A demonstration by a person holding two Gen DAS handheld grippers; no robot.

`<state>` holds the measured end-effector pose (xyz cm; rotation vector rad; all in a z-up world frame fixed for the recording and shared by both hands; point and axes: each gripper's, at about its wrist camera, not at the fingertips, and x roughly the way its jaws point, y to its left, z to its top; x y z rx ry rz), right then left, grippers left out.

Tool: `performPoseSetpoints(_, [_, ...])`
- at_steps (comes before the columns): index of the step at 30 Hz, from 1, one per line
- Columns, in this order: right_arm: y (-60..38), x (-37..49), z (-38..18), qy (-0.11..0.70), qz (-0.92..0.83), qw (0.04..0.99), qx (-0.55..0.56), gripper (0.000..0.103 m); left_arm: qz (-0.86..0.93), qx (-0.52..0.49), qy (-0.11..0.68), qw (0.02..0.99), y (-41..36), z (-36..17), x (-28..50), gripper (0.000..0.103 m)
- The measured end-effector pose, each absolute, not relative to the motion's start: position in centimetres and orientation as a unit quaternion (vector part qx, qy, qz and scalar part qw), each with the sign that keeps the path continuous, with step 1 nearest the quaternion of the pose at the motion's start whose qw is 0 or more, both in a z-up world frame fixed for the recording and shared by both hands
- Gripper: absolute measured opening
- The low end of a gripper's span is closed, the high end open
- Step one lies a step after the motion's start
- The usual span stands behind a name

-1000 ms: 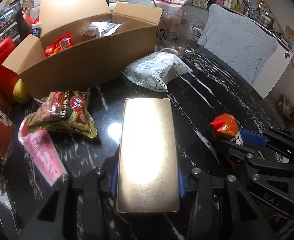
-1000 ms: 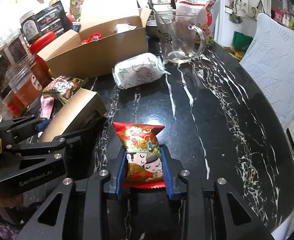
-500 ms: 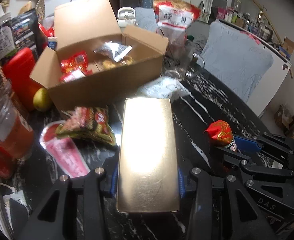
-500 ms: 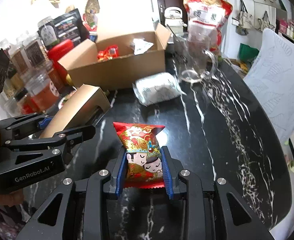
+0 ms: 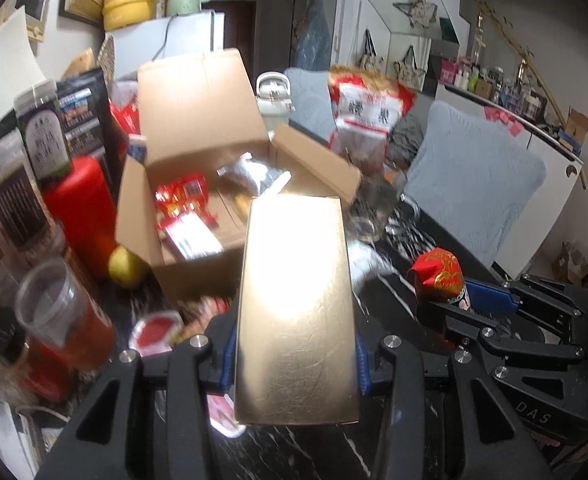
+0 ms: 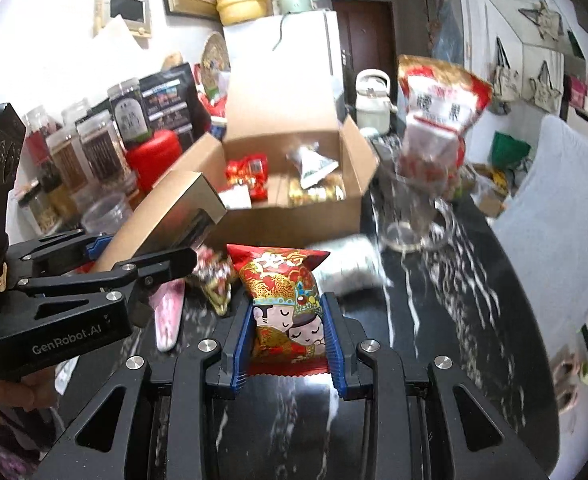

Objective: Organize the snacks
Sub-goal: 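Carry the gold packet with the left tool while the right tool carries the red packet to the box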

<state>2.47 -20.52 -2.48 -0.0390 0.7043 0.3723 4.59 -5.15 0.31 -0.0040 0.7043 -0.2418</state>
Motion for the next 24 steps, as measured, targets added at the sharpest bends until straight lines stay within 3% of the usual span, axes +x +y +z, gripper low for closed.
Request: performPoseSetpoints(24, [-18.2, 14.1, 3.0, 0.275, 0.208, 0.938, -0.043, 0.032, -0.084, -0.028, 0.264, 0.96, -1.9, 6.0, 15.5, 0.043])
